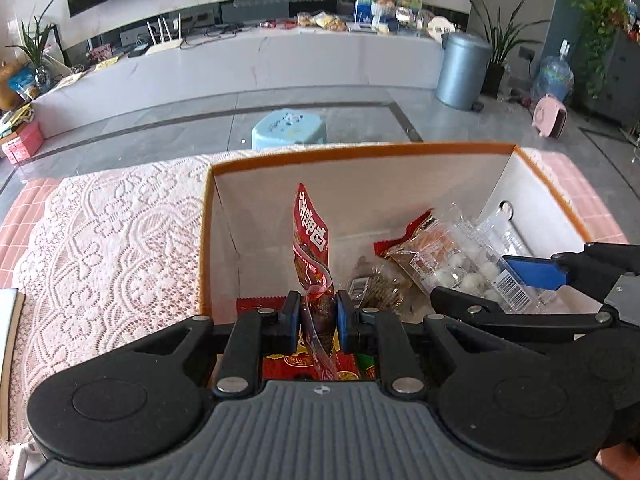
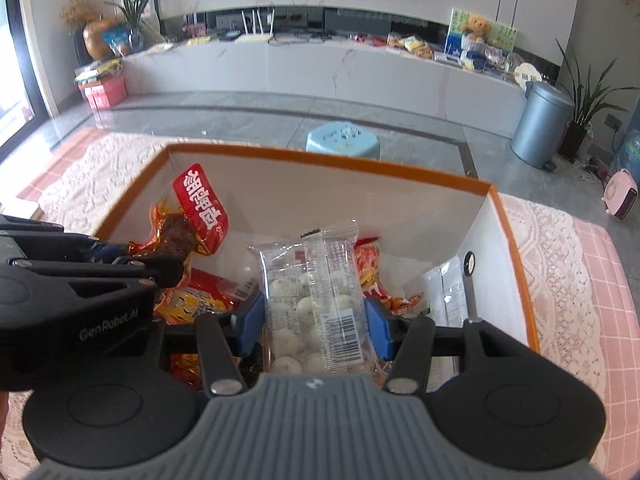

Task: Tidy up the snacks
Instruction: 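Lower both snacks into the box and open both grippers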

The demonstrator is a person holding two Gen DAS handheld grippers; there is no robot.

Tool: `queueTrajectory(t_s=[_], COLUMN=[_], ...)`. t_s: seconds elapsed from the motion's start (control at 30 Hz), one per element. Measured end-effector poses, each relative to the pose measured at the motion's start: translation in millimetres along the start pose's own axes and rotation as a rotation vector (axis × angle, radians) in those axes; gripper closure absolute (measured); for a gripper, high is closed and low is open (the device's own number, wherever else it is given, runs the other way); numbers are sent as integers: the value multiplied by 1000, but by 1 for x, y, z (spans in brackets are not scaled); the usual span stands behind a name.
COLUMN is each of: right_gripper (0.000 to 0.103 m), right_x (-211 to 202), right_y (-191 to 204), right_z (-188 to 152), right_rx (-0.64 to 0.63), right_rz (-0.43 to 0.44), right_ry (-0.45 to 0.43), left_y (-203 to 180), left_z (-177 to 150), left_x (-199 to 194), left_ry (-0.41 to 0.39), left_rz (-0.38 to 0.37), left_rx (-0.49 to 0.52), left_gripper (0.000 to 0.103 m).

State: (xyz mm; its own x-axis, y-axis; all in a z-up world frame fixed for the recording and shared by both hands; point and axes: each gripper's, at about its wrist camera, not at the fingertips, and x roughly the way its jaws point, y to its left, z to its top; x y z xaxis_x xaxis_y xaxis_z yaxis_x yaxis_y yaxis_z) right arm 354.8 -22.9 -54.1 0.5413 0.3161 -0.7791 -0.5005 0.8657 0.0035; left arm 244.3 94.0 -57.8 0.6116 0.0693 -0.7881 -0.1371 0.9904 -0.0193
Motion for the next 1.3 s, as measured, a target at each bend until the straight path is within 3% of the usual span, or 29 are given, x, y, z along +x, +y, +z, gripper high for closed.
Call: queueTrajectory(t_s=[0.33, 0.63, 0.8, 0.87, 0.97, 1.07, 1.3], right_gripper=[50, 49, 48, 48, 46, 36, 28], right_x=[29, 33, 33, 33, 28, 18, -8], right_y=[-5, -8, -4, -3, 1, 3, 2], right_z=[-4, -7, -8, -9, -9, -7, -2], right_rx=[-11, -11, -29, -37, -57, -80, -93], right_rz=[-19, -14, -21, -19, -23, -37, -68], right_ry=[94, 116, 125, 126, 114, 91, 51], left_y=[-5, -11, -11, -12, -11, -13, -20], left_z=[3, 1, 3, 4, 5, 5, 8], left_x=[25, 32, 31, 28, 20, 11, -20], left_ry=[71, 98, 95, 86, 71, 44, -26], left_rz=[17, 46, 63, 67, 65, 73, 87], left_rx=[34, 45, 36, 33, 26, 24, 34], left_gripper=[84, 83, 76, 65, 60, 49, 44])
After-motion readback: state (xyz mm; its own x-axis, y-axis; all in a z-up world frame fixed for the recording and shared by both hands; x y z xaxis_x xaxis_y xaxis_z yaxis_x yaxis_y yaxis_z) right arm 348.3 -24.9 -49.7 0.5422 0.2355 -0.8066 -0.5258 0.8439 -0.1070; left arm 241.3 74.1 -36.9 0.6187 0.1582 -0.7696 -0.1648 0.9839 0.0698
